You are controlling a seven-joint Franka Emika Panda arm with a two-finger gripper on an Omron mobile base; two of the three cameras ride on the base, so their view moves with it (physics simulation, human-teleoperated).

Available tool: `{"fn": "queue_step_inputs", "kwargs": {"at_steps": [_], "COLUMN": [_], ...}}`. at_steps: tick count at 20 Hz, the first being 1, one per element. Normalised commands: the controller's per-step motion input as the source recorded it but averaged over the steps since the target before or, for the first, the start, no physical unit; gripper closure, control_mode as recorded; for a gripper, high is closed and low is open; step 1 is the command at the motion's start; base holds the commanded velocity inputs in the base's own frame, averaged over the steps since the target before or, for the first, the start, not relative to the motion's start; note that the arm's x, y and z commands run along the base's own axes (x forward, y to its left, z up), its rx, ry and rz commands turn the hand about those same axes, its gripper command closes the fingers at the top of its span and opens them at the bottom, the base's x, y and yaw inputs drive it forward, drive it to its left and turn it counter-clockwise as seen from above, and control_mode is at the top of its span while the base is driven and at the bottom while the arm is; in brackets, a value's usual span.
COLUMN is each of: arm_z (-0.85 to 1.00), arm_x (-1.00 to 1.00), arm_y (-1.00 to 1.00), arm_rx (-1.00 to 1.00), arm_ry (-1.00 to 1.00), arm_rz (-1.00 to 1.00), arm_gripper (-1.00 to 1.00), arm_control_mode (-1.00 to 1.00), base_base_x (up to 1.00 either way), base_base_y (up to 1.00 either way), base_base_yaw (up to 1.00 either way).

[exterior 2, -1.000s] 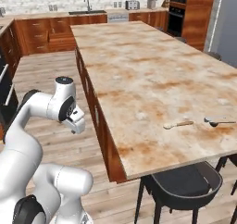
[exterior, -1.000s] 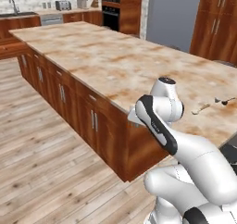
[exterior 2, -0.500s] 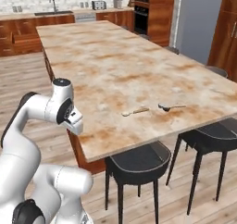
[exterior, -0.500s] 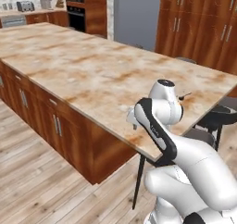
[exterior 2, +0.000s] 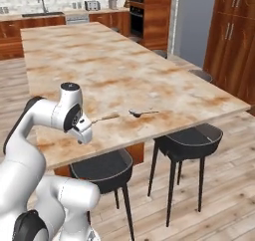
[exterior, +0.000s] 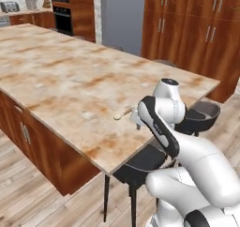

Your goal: Pick up the metallic utensils from the counter and place them in the open drawer. Make sure not to pick up any wooden utensils.

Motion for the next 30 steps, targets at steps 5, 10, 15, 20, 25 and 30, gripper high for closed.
{"fn": "queue_step_inputs", "kwargs": {"at_steps": [5,10,15,20,25,30], "arm_z": [0.0,0.0,0.0,0.0,0.0,0.0], "arm_x": [0.0,0.0,0.0,0.0,0.0,0.0], "arm_y": [0.0,0.0,0.0,0.0,0.0,0.0], "arm_rx": [0.0,0.0,0.0,0.0,0.0,0.0], "arm_ry": [0.0,0.0,0.0,0.0,0.0,0.0], "arm_rz": [0.0,0.0,0.0,0.0,0.0,0.0], "arm_gripper": [-1.0,-1.0,-1.0,-1.0,-1.0,-1.0], "arm_control_mode": [1.0,1.0,1.0,1.0,1.0,1.0], "base_base_x": [0.02,0.09,0.23,0.46,0.53,0.66], "base_base_y": [-0.91,-0.85,-0.64,-0.47,-0.2,-0.01], "base_base_yaw": [0.14,0.21,0.14,0.16,0.26,0.5]}}
